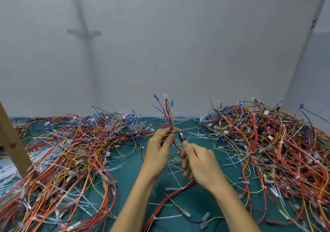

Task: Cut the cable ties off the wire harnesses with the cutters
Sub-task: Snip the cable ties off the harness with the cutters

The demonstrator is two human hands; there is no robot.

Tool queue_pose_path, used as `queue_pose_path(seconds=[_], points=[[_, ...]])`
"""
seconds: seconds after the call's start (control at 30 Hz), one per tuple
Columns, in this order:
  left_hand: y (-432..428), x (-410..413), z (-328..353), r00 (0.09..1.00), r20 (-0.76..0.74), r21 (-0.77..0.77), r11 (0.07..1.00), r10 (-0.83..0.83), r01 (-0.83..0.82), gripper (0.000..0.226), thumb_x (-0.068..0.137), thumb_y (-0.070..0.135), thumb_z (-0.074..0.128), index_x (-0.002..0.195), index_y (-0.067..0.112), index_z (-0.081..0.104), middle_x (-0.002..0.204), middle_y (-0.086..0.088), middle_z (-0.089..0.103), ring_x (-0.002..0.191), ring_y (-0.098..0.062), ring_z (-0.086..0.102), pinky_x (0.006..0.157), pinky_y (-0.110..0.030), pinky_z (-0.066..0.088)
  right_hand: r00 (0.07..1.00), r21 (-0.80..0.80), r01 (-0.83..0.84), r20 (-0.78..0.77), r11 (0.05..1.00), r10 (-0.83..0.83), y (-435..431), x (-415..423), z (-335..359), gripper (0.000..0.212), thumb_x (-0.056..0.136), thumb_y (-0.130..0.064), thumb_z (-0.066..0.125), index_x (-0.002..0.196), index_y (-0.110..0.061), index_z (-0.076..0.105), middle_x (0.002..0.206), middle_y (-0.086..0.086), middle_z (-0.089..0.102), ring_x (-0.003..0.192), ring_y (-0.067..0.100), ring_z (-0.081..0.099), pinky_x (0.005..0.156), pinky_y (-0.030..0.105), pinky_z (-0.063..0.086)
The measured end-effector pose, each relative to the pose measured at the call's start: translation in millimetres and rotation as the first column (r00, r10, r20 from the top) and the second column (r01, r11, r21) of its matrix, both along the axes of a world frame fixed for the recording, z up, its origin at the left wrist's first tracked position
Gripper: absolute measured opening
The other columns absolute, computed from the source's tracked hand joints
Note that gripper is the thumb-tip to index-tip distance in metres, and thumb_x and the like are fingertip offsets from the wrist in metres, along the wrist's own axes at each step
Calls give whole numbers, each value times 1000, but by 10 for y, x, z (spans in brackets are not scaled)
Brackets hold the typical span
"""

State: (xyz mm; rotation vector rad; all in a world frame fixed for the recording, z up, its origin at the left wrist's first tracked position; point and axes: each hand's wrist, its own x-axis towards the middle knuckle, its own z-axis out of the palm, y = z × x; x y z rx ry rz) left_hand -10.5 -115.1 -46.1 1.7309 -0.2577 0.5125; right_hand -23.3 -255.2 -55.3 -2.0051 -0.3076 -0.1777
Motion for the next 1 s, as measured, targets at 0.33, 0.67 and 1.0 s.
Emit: queue_pose_path(seconds=[0.33, 0.67, 1.0], points=[[-2, -9, -16, 1000, 6, 6, 1000, -4, 4, 21, 98, 10, 54, 108, 24, 66, 103, 5, 65, 93, -3, 60, 82, -18, 44, 999, -40, 26, 26, 999, -25, 17, -15, 8, 49, 100, -49, 37, 72, -16, 59, 56, 3, 64, 44, 14, 64, 46, 30, 52], [-22, 7, -24, 999, 31, -33, 999, -38, 39, 25, 99, 8, 53, 105, 28, 67, 100, 7, 64, 91, -5, 59, 82, -22, 45, 1000, 6, 12, -14, 1000, -12, 40, -11, 6, 50, 101, -48, 36, 73, -15, 61, 57, 5, 65, 47, 20, 66, 48, 33, 53], [-51, 23, -45, 998, 8, -32, 997, -65, 65, 24, 99, 5, 51, 107, 20, 67, 99, 12, 62, 94, -12, 60, 90, -33, 47, 1000, 2, 24, 7, 1000, -24, 45, -21, 15, 50, 101, -47, 37, 71, -14, 59, 58, 7, 64, 44, 19, 63, 47, 30, 52]])
